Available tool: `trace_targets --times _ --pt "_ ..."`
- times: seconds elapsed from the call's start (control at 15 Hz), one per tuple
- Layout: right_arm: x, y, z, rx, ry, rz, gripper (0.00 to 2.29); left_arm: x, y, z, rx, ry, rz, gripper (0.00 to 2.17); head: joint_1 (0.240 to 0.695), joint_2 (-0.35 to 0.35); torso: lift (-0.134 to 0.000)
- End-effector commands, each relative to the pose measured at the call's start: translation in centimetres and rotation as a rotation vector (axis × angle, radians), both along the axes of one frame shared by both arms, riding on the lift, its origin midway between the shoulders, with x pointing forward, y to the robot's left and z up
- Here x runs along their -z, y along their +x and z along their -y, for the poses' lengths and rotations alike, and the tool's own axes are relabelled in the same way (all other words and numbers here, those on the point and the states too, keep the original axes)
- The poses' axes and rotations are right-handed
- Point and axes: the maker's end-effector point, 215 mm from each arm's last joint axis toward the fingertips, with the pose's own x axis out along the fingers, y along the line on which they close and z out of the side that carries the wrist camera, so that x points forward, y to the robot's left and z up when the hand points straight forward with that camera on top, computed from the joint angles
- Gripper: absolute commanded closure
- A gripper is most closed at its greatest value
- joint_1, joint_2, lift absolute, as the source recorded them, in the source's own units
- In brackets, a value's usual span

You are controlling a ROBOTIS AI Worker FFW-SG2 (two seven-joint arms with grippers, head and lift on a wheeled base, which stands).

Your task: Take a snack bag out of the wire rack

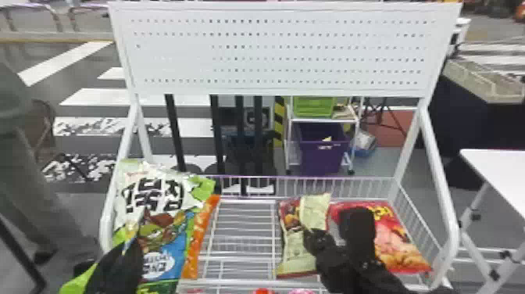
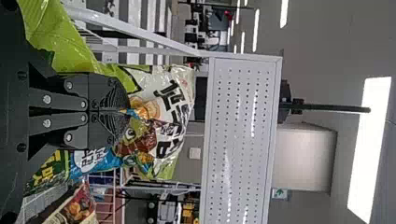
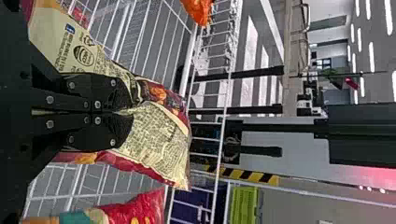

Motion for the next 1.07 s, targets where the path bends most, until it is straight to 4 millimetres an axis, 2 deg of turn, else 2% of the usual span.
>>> trace_targets --times 0.0,0.13,0.27,0.33,0.6,0.73,0.87,1.0 --pt "-3.2 -1.9 1.8 0.009 -0.001 0.062 2.08 -0.1 -0.1 0.1 0.002 -0.001 0.002 2.11 0.499 0.000 0.000" --pt "-6.2 -4.4 3.7 0.019 -0.006 0.122 2.08 -0.1 -0.1 0.3 0.005 -0.004 0.000 2.11 0.499 0.000 0.000" --pt "-8.3 -6.9 6.0 0.059 -0.015 0.174 2.08 -0.1 -0.1 0.4 0.008 -0.006 0.001 2.11 0.499 0.000 0.000" --pt "-8.4 -8.1 6.6 0.069 -0.014 0.182 2.08 -0.1 -0.1 0.4 0.008 -0.006 0.001 2.11 0.499 0.000 0.000" --pt "-11.1 -12.7 9.1 0.141 0.058 0.295 2.08 -0.4 -0.1 0.3 0.005 -0.008 0.010 2.11 0.499 0.000 0.000" --pt "-12.6 -15.4 11.0 0.194 0.088 0.352 2.10 -0.5 -0.1 0.3 0.004 -0.010 0.013 2.11 0.499 0.000 0.000" --pt "-13.1 -17.7 12.5 0.222 0.106 0.381 2.11 -0.5 0.1 0.2 0.003 -0.008 0.015 2.11 0.499 0.000 0.000" --pt "-13.3 -19.2 13.5 0.243 0.107 0.389 2.11 -0.3 0.2 0.3 0.003 -0.009 0.013 2.11 0.499 0.000 0.000"
